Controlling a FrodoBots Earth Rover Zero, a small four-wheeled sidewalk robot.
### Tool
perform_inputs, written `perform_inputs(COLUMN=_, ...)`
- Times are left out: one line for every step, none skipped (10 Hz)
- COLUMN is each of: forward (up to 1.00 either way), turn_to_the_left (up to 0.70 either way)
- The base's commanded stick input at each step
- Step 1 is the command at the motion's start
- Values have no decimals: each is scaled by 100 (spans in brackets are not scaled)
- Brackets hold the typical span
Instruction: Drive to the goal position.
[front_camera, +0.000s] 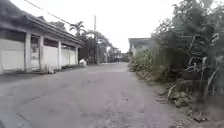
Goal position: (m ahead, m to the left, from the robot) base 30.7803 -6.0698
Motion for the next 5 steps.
perform_inputs(forward=100, turn_to_the_left=1)
perform_inputs(forward=100, turn_to_the_left=1)
perform_inputs(forward=100, turn_to_the_left=1)
perform_inputs(forward=100, turn_to_the_left=1)
perform_inputs(forward=100, turn_to_the_left=1)
